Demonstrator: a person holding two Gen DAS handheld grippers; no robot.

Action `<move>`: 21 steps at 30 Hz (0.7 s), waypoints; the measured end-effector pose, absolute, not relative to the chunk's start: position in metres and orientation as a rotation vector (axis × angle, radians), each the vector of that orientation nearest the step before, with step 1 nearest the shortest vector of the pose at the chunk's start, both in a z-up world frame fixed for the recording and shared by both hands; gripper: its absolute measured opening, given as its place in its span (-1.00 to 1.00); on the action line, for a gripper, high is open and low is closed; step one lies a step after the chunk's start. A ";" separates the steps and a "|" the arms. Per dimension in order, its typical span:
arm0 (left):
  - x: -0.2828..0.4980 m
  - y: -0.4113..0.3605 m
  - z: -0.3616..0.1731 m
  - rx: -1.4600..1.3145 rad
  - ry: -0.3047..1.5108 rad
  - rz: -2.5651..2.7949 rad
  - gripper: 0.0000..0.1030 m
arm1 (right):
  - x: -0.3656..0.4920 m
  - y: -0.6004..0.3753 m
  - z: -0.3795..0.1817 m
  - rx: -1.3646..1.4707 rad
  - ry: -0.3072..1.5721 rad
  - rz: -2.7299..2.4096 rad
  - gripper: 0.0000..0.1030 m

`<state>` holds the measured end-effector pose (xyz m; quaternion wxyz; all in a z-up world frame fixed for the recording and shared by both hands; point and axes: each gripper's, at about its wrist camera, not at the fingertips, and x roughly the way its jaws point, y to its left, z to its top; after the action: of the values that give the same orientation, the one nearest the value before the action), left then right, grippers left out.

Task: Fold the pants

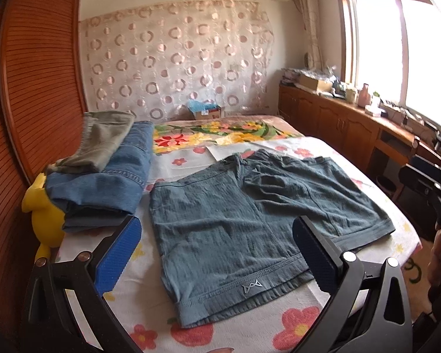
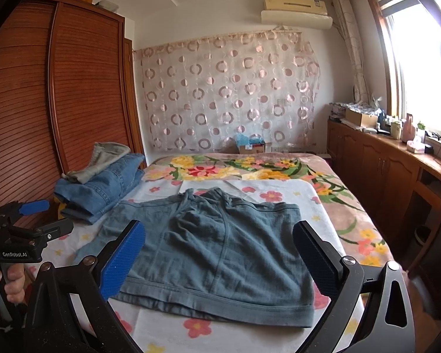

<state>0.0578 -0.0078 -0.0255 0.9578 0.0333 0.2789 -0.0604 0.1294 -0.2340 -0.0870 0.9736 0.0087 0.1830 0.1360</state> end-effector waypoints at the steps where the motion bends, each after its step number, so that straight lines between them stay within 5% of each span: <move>1: 0.060 -0.008 -0.027 0.072 0.573 -0.130 1.00 | 0.132 -0.235 -0.087 0.016 0.377 0.274 0.91; 9: 0.083 -0.021 -0.041 0.106 0.635 -0.210 1.00 | 0.158 -0.252 -0.086 -0.015 0.444 0.273 0.72; 21: 0.106 -0.030 -0.060 0.119 0.715 -0.255 1.00 | 0.234 -0.274 -0.087 -0.030 0.651 0.279 0.05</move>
<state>0.1063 -0.0300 -0.0602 0.9271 0.0579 0.3487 -0.1246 0.2339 -0.2744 -0.0872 0.9378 -0.0145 0.3187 0.1368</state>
